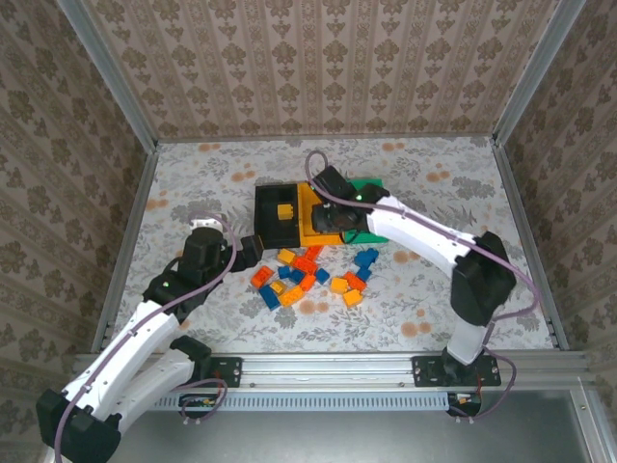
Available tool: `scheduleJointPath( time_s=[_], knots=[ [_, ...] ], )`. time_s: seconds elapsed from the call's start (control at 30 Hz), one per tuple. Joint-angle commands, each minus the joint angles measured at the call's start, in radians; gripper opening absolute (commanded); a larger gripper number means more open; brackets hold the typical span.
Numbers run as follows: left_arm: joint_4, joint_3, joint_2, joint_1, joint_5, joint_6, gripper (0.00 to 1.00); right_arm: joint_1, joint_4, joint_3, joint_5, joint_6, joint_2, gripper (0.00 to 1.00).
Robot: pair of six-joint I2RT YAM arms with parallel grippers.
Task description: Sort the legos into containers by color
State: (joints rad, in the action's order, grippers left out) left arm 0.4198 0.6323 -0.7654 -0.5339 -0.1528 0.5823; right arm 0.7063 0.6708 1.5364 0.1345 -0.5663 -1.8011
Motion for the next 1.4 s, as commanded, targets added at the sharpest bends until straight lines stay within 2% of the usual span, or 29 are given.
scheduleJointPath(
  time_s=[0.0, 0.2, 0.3, 0.37, 0.47, 0.6, 0.77, 0.9, 1.17, 1.37],
  knots=[
    [-0.01, -0.014, 0.006, 0.011, 0.014, 0.034, 1.0, -0.037, 0.023, 0.103, 0.018, 0.057, -0.124, 0.28],
    [-0.002, -0.012, -0.004, 0.015, 0.017, 0.042, 1.0, -0.069, 0.038, 0.232, 0.032, 0.063, -0.276, 0.33],
    [0.001, -0.008, -0.008, 0.017, 0.015, 0.039, 1.0, -0.076, 0.045, 0.27, 0.035, 0.064, -0.305, 0.47],
    [-0.001, -0.004, -0.014, 0.018, 0.016, 0.037, 1.0, -0.076, 0.041, 0.271, 0.029, 0.06, -0.295, 0.61],
    [-0.011, 0.003, -0.025, 0.02, 0.022, 0.037, 1.0, -0.076, 0.017, 0.218, 0.024, 0.046, -0.232, 0.68],
    [-0.032, 0.009, -0.038, 0.02, 0.031, 0.036, 1.0, -0.067, -0.04, 0.04, 0.025, 0.002, -0.077, 0.72],
    [-0.056, 0.009, -0.058, 0.021, 0.043, 0.039, 1.0, -0.05, -0.091, -0.272, 0.05, -0.11, 0.137, 0.74],
    [-0.069, 0.009, -0.07, 0.025, 0.053, 0.042, 1.0, -0.05, -0.118, -0.443, 0.073, -0.189, 0.234, 0.76],
    [-0.066, 0.003, -0.077, 0.029, 0.048, 0.043, 1.0, -0.05, -0.13, -0.561, 0.066, -0.277, 0.224, 0.76],
    [-0.073, -0.013, -0.076, 0.031, 0.052, 0.05, 1.0, -0.049, -0.203, -0.599, 0.083, -0.332, 0.185, 0.7]
  ],
)
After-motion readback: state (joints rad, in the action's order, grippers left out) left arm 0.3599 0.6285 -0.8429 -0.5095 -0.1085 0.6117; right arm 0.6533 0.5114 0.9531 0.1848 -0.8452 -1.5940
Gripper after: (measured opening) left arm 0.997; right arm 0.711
